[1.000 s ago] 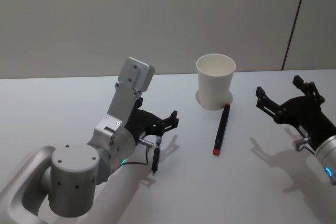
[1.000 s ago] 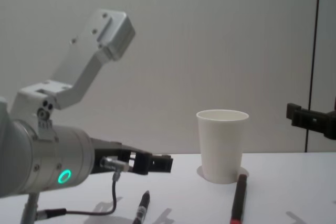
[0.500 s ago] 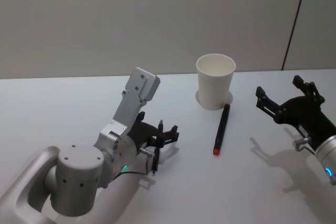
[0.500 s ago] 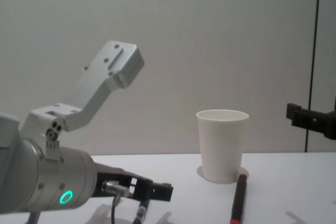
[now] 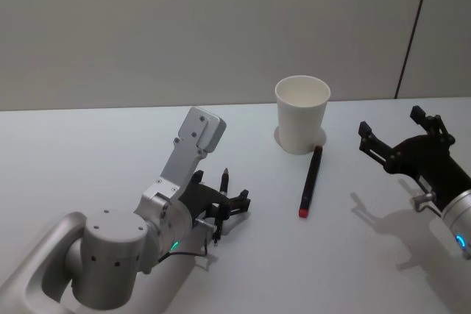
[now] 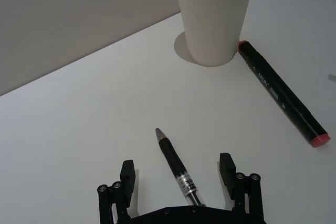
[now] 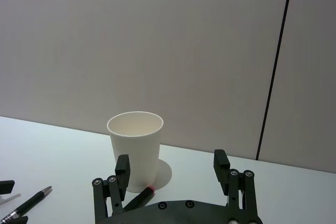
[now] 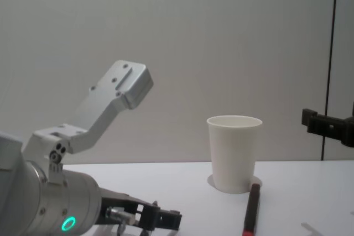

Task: Place the pen into the pen holder.

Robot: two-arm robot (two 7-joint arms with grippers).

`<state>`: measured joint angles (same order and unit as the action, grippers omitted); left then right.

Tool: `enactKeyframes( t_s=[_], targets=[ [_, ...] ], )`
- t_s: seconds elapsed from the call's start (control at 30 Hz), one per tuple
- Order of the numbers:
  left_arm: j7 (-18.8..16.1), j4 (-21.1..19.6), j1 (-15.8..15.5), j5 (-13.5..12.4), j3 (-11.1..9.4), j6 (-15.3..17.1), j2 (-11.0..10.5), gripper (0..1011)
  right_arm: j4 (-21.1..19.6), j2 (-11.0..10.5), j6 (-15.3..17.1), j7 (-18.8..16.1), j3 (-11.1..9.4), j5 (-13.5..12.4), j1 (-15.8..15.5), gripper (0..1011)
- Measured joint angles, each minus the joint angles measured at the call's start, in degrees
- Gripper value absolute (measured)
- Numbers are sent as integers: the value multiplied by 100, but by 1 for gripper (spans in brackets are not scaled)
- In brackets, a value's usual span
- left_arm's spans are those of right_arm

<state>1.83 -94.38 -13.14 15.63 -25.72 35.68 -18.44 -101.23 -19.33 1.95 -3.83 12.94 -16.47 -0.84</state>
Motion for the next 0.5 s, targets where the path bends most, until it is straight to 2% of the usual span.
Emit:
enactKeyframes(
  t_s=[0.5],
  targets=[
    [26, 207, 4, 32, 14, -76, 76, 1001, 0, 0, 0, 0, 0, 0, 0, 1002]
  ],
)
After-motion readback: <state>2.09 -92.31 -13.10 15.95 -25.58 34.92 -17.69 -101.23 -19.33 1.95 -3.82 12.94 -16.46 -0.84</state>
